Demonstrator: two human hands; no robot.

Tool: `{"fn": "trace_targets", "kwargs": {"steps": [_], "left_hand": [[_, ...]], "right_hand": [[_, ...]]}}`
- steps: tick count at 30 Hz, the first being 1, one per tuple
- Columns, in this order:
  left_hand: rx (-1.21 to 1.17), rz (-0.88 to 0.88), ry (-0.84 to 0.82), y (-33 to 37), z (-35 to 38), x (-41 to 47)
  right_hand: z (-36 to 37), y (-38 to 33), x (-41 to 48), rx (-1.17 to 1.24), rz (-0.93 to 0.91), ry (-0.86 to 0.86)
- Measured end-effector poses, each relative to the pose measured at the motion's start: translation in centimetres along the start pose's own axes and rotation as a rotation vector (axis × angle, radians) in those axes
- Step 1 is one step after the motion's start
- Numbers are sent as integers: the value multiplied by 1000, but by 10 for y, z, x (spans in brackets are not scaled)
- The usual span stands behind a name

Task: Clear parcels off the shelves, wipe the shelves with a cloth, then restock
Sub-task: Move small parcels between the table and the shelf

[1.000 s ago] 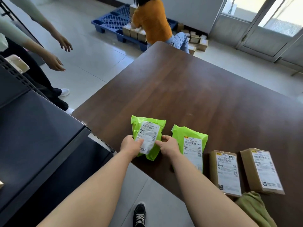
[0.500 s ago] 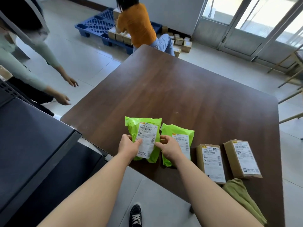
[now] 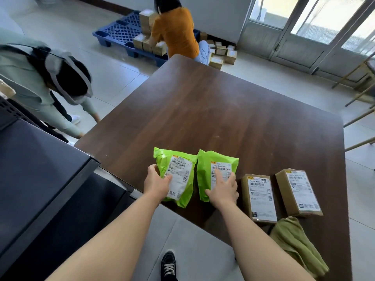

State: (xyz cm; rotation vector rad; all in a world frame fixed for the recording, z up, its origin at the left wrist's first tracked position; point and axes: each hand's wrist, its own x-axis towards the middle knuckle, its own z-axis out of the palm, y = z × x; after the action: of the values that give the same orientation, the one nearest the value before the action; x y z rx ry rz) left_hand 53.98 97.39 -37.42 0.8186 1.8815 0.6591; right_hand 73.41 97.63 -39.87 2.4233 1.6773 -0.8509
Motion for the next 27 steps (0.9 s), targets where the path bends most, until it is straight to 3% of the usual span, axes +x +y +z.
{"fn": "trace_targets", "kwargs": {"steps": [12,27], "left_hand": [[12,20,63,-3,-11,-19],[-131,70,360,-8,-30,-107]], "right_hand": [[-16,10,-8,55,-38,48],[-69,13,-54,-1,-358,59]]}}
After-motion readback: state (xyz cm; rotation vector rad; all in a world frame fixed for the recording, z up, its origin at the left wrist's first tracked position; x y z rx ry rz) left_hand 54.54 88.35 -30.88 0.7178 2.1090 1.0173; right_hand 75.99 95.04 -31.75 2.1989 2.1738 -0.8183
